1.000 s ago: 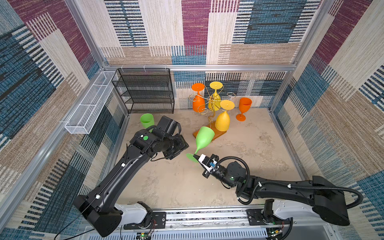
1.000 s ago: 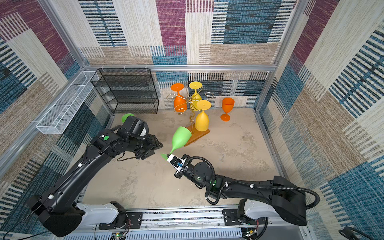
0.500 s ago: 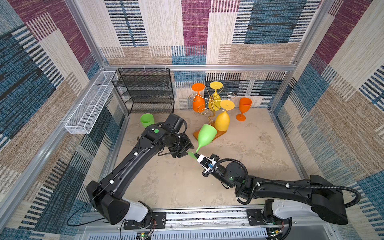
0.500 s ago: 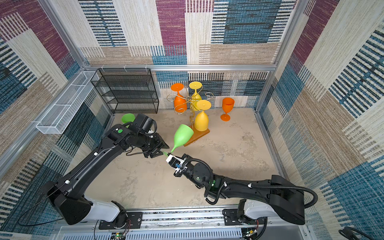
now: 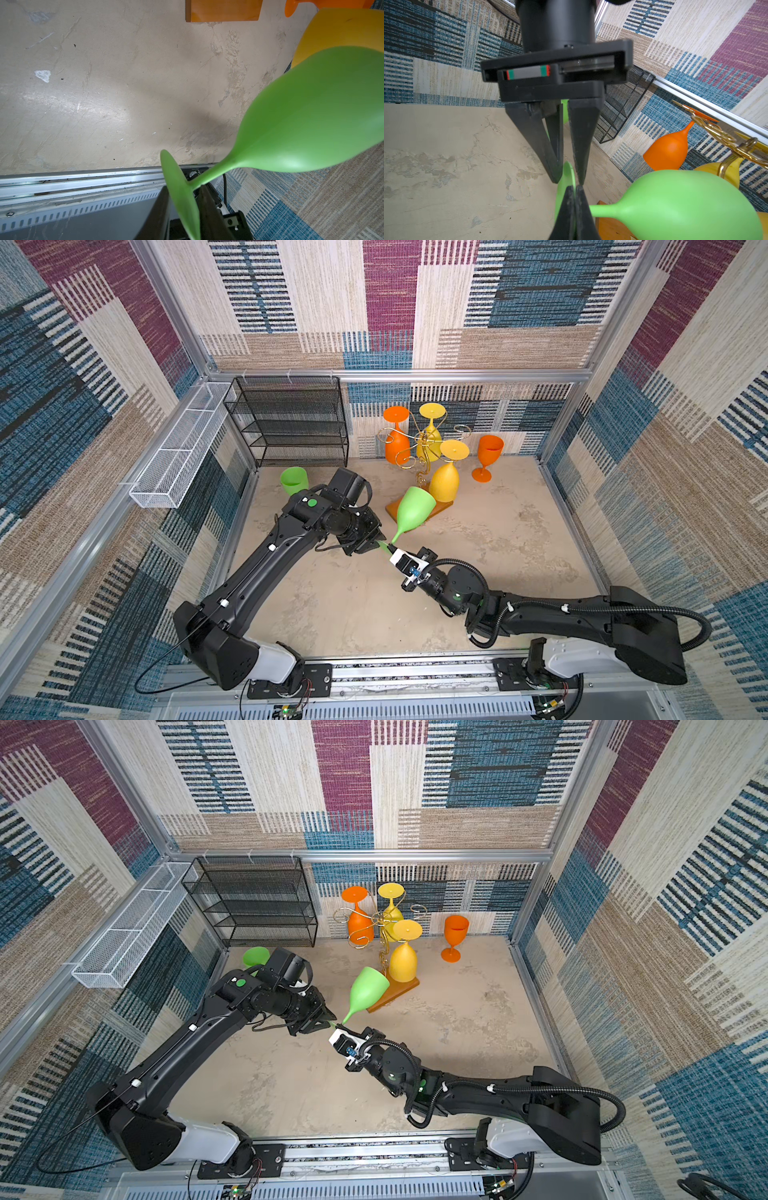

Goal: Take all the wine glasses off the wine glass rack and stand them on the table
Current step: 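Close the left gripper on the green glass's foot while the right gripper opens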

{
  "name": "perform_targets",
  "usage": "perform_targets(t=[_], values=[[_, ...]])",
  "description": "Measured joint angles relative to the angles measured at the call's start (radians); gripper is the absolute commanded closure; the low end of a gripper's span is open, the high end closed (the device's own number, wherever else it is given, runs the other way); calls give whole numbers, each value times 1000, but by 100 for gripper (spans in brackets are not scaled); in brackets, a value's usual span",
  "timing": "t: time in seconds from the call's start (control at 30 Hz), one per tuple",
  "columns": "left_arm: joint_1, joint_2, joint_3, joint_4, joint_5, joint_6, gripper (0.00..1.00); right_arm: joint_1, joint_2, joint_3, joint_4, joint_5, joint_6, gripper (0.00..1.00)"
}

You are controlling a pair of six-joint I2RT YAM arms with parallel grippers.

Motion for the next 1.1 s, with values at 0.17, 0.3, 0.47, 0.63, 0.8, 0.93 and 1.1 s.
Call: perform_targets(t=[0.17, 0.3, 0.47, 0.63, 0.8, 0.93, 1.1], values=[[11, -7, -16, 10, 15, -7, 79, 0, 8, 15, -12, 6, -24, 100], [20, -11, -23, 30, 18, -21, 88, 1, 18, 32, -24, 10, -45, 100], [40, -23, -56, 82, 47, -79, 100, 3, 24, 53, -67, 11, -55, 100], [70, -49, -103, 123, 82, -100, 100, 2, 24, 79, -113, 13, -55, 78], [100, -58, -143, 131, 77, -96, 100, 1, 0, 92, -122, 3, -20, 53], [122, -64, -165, 129, 74, -88, 100, 0, -45, 85, -126, -1, 32, 40], [142, -84, -174, 134, 72, -68, 100, -7, -124, 40, -142, -6, 126, 30]])
